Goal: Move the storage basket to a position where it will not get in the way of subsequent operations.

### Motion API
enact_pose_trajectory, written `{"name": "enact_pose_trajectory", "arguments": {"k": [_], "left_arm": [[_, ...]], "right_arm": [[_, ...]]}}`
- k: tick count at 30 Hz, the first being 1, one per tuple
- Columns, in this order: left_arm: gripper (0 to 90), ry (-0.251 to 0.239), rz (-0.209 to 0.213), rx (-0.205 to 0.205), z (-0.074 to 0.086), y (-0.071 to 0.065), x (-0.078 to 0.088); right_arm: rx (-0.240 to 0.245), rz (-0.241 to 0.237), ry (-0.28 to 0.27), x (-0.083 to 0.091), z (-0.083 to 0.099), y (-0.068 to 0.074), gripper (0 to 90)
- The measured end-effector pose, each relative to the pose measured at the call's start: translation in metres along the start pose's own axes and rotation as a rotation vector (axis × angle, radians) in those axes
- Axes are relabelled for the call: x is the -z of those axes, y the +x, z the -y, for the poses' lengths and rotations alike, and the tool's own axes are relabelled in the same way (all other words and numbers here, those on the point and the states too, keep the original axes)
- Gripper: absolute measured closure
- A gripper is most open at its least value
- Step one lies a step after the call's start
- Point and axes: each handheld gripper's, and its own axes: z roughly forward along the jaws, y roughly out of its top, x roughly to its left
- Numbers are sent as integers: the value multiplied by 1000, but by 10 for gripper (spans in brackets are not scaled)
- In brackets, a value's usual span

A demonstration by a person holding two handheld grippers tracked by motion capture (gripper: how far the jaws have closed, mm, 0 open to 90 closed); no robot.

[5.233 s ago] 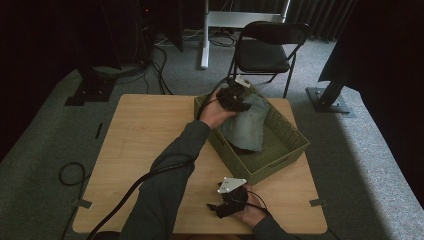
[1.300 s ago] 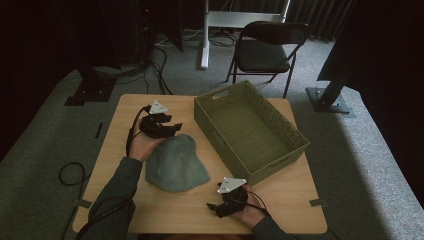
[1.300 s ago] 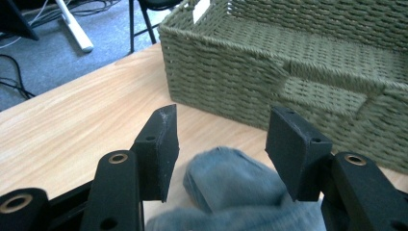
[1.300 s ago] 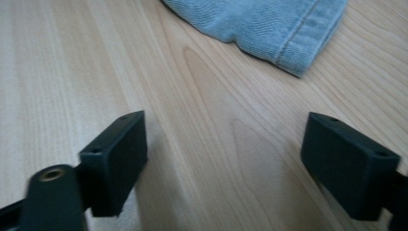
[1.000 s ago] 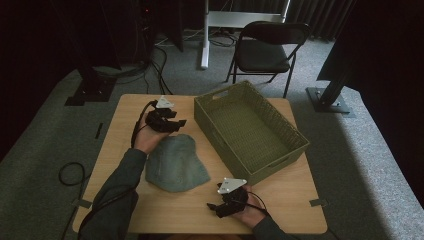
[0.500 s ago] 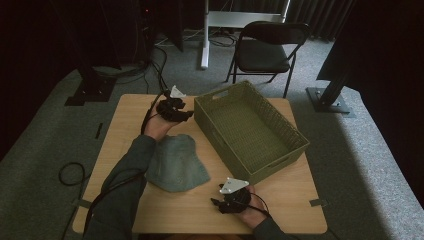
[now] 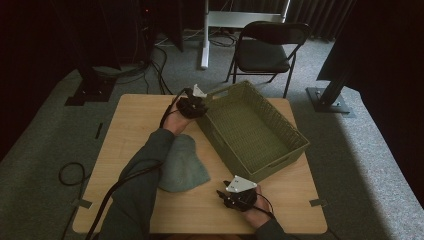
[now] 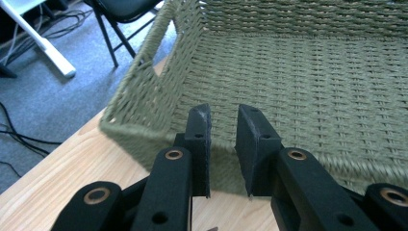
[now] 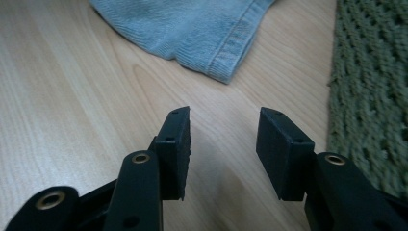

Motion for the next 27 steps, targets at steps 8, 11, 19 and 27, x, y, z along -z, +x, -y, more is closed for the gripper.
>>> {"name": "enact_pose_trajectory", "arguments": {"k": [8, 11, 19, 27], "left_arm": [[732, 68, 22, -8, -4, -2, -23], [725, 90, 6, -22, -3, -2, -26], [806, 103, -10, 8, 1, 2, -22], [801, 133, -16, 38, 15, 8, -7]], "right_arm": [[-23, 36, -18, 5, 1, -5, 557], [-16, 43, -18, 6, 2, -5, 561], [-20, 74, -24, 10, 3, -11, 574], [-105, 183, -44, 21, 7, -37, 554]]}}
